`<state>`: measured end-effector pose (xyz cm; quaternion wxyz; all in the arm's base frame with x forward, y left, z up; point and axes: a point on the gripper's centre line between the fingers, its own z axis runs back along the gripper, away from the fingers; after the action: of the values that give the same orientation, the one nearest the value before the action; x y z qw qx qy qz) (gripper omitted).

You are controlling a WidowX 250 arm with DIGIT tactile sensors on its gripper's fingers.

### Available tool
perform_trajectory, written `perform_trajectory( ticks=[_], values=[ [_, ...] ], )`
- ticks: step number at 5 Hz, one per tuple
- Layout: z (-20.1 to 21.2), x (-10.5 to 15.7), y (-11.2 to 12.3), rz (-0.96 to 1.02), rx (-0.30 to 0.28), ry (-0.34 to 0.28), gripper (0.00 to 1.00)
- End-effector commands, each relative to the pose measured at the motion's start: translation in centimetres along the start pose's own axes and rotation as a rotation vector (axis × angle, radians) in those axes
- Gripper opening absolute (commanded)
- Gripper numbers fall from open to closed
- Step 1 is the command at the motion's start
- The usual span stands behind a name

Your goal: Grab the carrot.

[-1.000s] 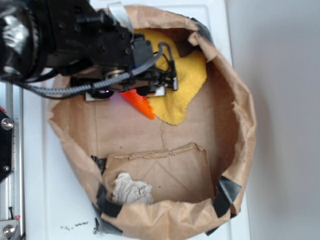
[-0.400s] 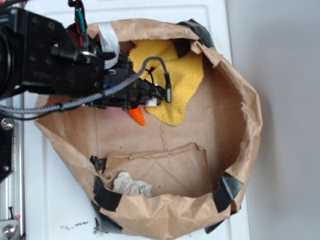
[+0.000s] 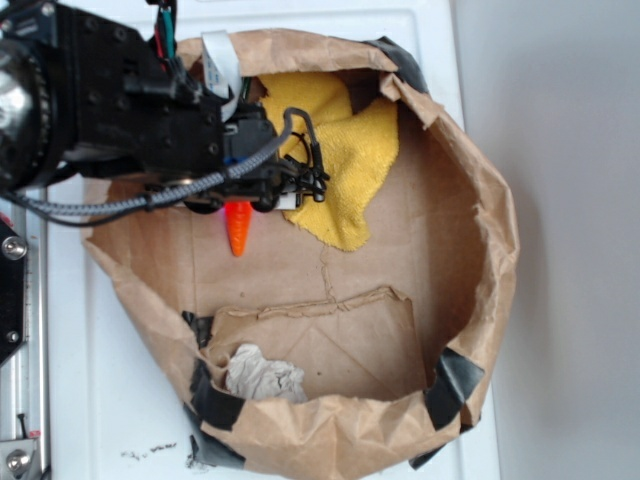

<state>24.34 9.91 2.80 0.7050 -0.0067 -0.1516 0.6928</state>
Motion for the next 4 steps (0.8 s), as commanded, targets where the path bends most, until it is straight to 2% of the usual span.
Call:
perform_trajectory(
  ticks=[1,2,3,4],
  values=[
    [6.1,-1.1,0.6,-0.177,-0.235,-0.07,0.0],
    [9.6,-2.2,-0.4,-0.212,-0.282,-0.188,0.0],
    [11.7,-3.6,-0.6,-0.334,-0.306,-0.304,0.0],
    [13.2,-3.5,-1.6,-0.44,-0.255,-0.279,0.0]
  ],
)
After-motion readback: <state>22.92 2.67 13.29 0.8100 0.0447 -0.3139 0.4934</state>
